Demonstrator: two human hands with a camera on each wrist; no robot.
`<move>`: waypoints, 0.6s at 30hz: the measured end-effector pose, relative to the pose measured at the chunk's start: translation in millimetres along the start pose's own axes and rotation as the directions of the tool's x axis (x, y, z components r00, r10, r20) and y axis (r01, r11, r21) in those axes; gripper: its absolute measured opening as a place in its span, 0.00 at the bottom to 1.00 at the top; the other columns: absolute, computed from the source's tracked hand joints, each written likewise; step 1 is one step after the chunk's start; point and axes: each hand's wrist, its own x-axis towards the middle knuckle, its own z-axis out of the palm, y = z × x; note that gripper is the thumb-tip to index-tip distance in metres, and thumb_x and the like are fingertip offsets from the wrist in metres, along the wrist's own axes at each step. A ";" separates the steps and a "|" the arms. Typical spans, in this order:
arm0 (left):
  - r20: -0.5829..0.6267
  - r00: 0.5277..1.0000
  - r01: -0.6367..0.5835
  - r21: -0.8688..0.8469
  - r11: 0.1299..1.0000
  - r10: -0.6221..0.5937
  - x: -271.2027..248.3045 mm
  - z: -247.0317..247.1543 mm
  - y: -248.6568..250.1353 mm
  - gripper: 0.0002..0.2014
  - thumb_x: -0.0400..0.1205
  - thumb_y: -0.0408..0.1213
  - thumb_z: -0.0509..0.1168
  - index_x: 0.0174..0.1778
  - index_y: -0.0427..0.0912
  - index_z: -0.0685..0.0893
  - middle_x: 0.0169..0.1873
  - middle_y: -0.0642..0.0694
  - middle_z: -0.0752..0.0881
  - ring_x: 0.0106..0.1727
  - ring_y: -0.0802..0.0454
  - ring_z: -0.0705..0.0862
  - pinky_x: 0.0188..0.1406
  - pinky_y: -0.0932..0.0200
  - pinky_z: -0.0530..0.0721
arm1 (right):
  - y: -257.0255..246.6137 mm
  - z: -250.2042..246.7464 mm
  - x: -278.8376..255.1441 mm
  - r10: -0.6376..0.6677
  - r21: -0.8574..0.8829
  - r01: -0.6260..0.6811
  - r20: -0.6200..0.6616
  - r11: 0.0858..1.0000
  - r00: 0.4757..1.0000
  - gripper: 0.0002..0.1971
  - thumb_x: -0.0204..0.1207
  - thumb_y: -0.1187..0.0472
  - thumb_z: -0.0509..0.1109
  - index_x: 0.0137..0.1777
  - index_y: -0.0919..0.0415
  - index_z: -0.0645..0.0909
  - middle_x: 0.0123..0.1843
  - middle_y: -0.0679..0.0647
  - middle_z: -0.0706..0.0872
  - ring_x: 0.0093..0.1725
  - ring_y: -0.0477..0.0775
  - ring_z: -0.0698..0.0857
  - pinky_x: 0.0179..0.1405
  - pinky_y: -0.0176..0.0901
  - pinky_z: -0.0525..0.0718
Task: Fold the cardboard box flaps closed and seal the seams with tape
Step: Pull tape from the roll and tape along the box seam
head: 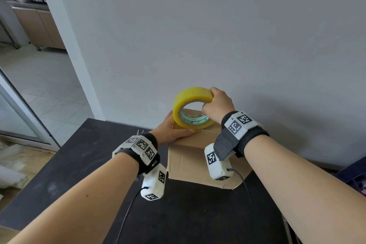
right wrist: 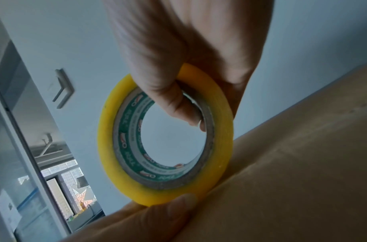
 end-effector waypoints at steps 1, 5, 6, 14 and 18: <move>-0.004 1.000 -0.004 0.089 0.996 0.005 1.5 -2.7 0.5 0.34 0.75 0.44 0.74 0.75 0.53 0.67 0.75 0.51 0.68 0.71 0.58 0.69 0.67 0.69 0.68 | 1.5 0.2 -0.3 -0.003 0.014 0.003 0.007 1.000 1.000 0.09 0.73 0.70 0.65 0.52 0.63 0.76 0.45 0.56 0.78 0.45 0.59 0.77 0.41 0.43 0.72; 0.016 0.999 0.022 0.474 0.880 -0.034 5.3 -7.4 2.7 0.40 0.71 0.62 0.70 0.78 0.55 0.64 0.79 0.49 0.63 0.80 0.49 0.60 0.81 0.48 0.56 | 4.3 0.2 -1.7 -0.030 0.050 0.030 0.002 0.998 1.000 0.12 0.73 0.71 0.65 0.56 0.65 0.77 0.46 0.56 0.78 0.45 0.59 0.77 0.42 0.43 0.73; 0.009 0.998 0.052 0.525 0.849 -0.066 5.9 -7.3 2.7 0.41 0.71 0.65 0.67 0.79 0.56 0.63 0.79 0.49 0.62 0.80 0.48 0.58 0.82 0.48 0.53 | 4.3 -0.9 -2.0 -0.041 0.051 0.041 -0.001 0.998 0.999 0.11 0.73 0.71 0.65 0.55 0.66 0.77 0.45 0.57 0.78 0.44 0.59 0.77 0.41 0.43 0.72; -0.008 0.970 0.207 0.551 0.808 -0.243 5.5 -6.4 1.9 0.57 0.51 0.81 0.57 0.79 0.69 0.50 0.82 0.51 0.57 0.84 0.45 0.50 0.83 0.44 0.51 | 18.2 -26.4 -7.6 -0.078 -0.082 0.076 -0.020 0.994 0.997 0.12 0.68 0.75 0.60 0.34 0.58 0.65 0.30 0.52 0.69 0.36 0.59 0.72 0.25 0.41 0.64; 0.038 0.969 0.192 0.507 0.840 -0.244 2.1 -5.5 9.0 0.57 0.52 0.76 0.60 0.79 0.69 0.48 0.82 0.54 0.58 0.82 0.47 0.57 0.81 0.45 0.58 | 33.0 -53.6 -13.2 -0.102 -0.278 0.086 -0.041 0.957 0.994 0.12 0.70 0.73 0.60 0.50 0.59 0.74 0.41 0.54 0.76 0.43 0.61 0.75 0.38 0.44 0.72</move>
